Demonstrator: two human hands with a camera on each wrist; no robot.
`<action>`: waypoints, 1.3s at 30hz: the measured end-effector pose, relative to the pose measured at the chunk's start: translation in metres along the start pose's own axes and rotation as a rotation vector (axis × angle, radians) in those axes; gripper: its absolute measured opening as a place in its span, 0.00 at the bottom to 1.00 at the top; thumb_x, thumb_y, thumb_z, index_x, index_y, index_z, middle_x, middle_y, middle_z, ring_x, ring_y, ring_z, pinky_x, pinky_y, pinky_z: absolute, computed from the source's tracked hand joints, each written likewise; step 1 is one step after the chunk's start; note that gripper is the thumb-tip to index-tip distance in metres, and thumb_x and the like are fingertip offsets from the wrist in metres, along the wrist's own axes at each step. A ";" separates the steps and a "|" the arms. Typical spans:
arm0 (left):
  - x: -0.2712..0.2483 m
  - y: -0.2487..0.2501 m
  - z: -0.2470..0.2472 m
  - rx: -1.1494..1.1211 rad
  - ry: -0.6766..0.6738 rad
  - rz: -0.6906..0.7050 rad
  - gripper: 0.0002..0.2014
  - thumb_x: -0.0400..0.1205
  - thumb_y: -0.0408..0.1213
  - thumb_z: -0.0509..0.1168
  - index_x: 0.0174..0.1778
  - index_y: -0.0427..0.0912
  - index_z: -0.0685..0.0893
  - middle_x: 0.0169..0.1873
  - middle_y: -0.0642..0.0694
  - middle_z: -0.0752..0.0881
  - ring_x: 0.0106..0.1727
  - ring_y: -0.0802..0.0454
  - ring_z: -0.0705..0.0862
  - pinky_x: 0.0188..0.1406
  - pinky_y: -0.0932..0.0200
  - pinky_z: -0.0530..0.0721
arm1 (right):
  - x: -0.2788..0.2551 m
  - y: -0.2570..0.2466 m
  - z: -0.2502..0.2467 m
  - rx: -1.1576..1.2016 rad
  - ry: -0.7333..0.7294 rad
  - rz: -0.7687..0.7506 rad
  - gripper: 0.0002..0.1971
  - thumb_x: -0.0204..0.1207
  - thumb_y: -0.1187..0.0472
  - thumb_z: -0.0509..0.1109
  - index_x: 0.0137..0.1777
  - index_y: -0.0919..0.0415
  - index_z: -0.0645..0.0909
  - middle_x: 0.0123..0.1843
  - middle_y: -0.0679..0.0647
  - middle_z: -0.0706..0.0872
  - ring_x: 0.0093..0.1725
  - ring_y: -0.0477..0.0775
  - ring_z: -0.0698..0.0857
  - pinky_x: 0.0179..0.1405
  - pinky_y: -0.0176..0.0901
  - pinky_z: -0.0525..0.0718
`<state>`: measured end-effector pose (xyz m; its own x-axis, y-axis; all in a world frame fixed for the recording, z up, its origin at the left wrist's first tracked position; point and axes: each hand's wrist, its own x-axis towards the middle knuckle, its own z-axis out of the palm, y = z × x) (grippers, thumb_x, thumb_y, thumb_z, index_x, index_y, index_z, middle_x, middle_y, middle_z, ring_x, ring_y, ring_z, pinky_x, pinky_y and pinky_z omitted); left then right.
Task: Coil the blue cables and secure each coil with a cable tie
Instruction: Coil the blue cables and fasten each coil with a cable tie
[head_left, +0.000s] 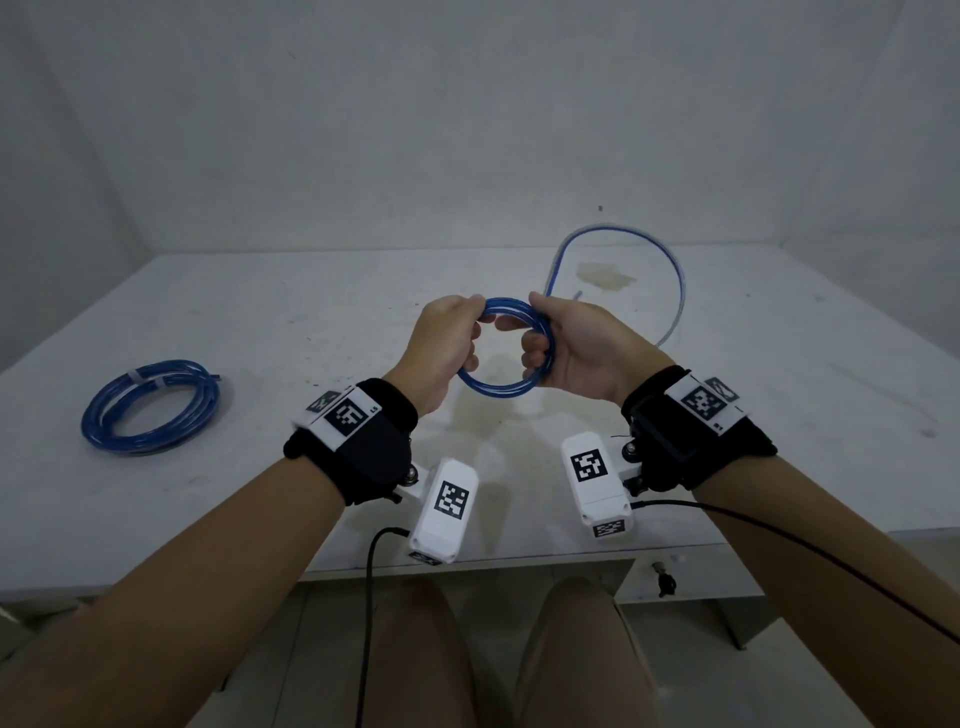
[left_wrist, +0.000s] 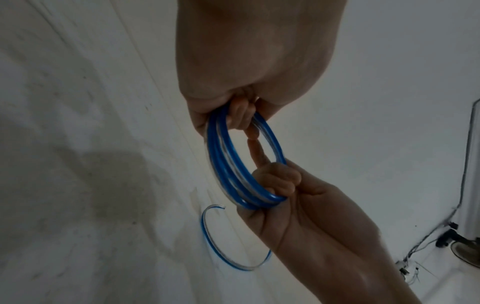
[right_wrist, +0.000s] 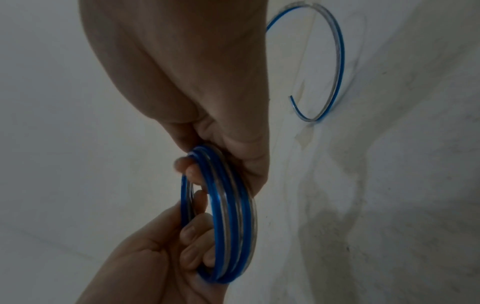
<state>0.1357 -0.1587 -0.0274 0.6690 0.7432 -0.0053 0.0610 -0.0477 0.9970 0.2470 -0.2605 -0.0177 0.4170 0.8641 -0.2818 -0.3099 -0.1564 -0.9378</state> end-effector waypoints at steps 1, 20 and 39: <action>-0.001 0.000 0.001 -0.008 0.003 0.002 0.08 0.87 0.39 0.56 0.48 0.38 0.74 0.32 0.47 0.70 0.26 0.54 0.66 0.26 0.60 0.70 | 0.000 0.001 0.001 -0.027 0.025 0.004 0.23 0.87 0.48 0.54 0.43 0.63 0.82 0.23 0.49 0.69 0.23 0.48 0.69 0.31 0.41 0.70; 0.021 0.019 -0.001 0.712 -0.458 0.331 0.17 0.88 0.34 0.54 0.69 0.46 0.82 0.72 0.47 0.79 0.75 0.50 0.72 0.79 0.52 0.63 | -0.016 -0.013 -0.014 -0.453 0.053 0.128 0.25 0.84 0.42 0.55 0.31 0.58 0.72 0.23 0.47 0.63 0.21 0.46 0.60 0.24 0.36 0.62; 0.020 0.012 -0.003 0.786 -0.186 0.601 0.03 0.81 0.37 0.69 0.44 0.42 0.83 0.43 0.47 0.87 0.44 0.49 0.85 0.44 0.55 0.84 | -0.009 -0.013 -0.017 -0.461 0.266 -0.121 0.19 0.84 0.51 0.57 0.33 0.58 0.71 0.20 0.45 0.65 0.23 0.47 0.60 0.26 0.39 0.61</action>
<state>0.1472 -0.1424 -0.0148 0.8505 0.3382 0.4027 0.1019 -0.8573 0.5047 0.2622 -0.2743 -0.0067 0.6464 0.7477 -0.1521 0.1357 -0.3089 -0.9414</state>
